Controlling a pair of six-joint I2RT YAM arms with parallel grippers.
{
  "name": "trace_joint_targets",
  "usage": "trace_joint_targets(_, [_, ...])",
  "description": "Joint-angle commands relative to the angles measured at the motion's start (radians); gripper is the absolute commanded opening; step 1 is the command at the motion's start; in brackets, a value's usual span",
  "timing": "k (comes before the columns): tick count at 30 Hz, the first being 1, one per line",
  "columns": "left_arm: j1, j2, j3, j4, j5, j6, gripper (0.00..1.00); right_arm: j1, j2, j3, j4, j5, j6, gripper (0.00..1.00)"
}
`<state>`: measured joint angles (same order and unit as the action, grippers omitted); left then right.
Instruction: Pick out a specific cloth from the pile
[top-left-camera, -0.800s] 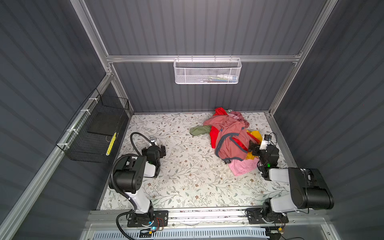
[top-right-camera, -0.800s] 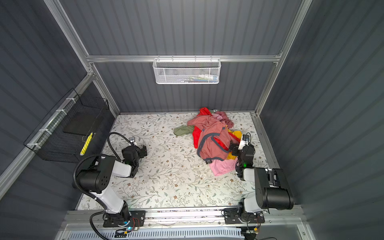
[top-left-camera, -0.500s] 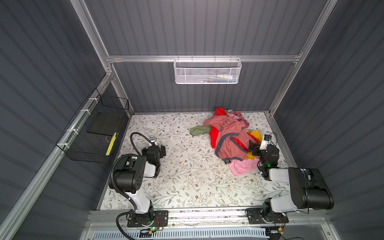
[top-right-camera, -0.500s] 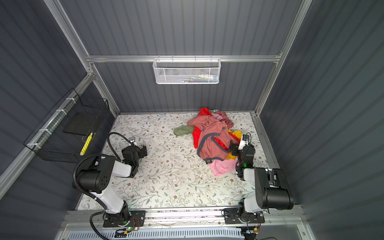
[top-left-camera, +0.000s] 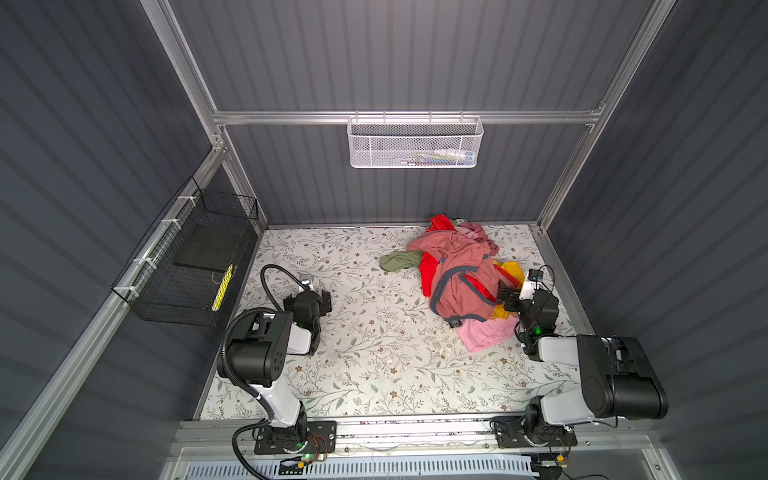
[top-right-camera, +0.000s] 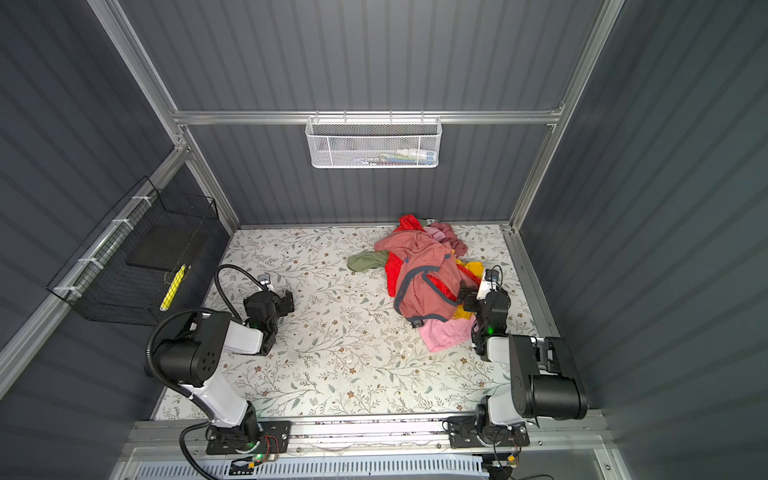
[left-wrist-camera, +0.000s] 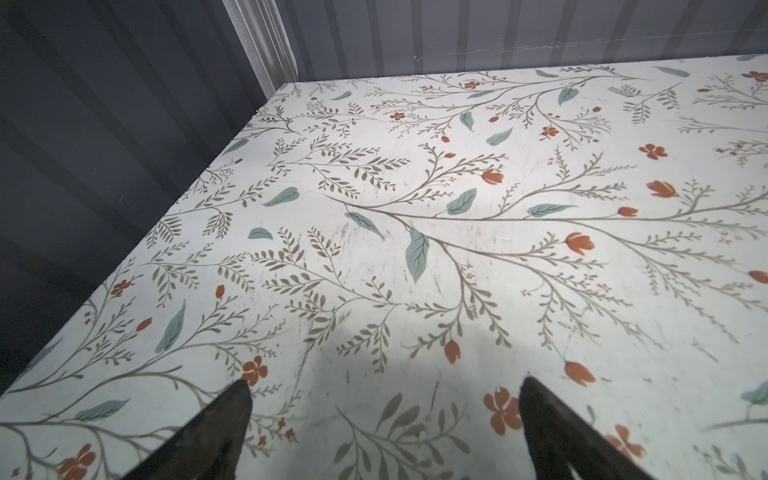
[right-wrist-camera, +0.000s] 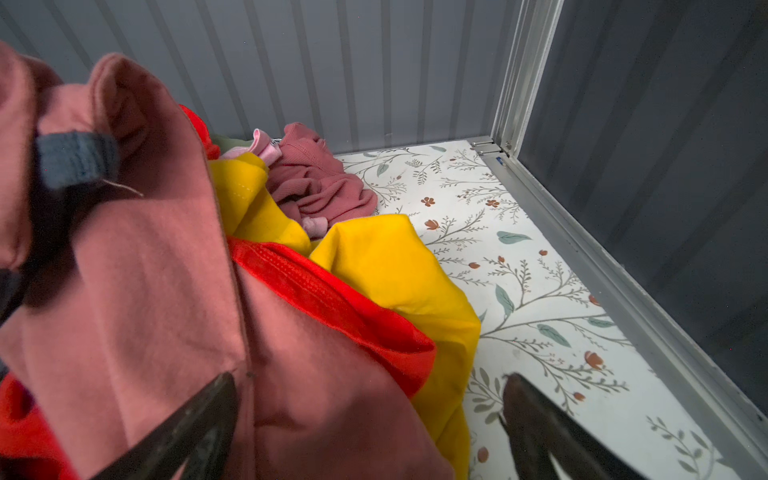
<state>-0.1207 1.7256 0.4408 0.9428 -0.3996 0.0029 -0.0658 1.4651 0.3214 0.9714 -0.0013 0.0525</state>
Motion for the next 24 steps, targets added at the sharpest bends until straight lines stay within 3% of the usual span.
trace_joint_targets(1, [0.004, -0.008, 0.016, 0.0, -0.002, -0.017, 1.0, -0.005, -0.006, 0.005, 0.001, -0.012, 0.007, 0.99])
trace_joint_targets(8, [0.004, -0.013, 0.013, 0.014, -0.012, -0.015, 1.0, -0.004, -0.014, -0.002, 0.01, -0.008, 0.014, 0.99])
trace_joint_targets(10, [0.004, -0.063, 0.045, -0.093, -0.027, -0.021, 1.0, -0.006, -0.052, -0.005, -0.018, 0.016, 0.022, 0.99])
trace_joint_targets(12, [0.004, -0.144, 0.119, -0.315, -0.03, -0.034, 1.0, -0.008, -0.134, 0.011, -0.133, 0.067, 0.049, 0.99])
trace_joint_targets(14, [0.004, -0.218, 0.183, -0.479, -0.041, -0.091, 1.0, -0.039, -0.256, 0.068, -0.379, 0.056, 0.138, 0.99])
trace_joint_targets(20, [-0.009, -0.382, 0.174, -0.594, 0.054, -0.25, 1.0, -0.058, -0.538, 0.103, -0.701, -0.066, 0.25, 0.99])
trace_joint_targets(24, [-0.058, -0.44, 0.152, -0.623, 0.067, -0.278, 1.0, -0.054, -0.65, 0.102, -0.812, -0.197, 0.329, 0.92])
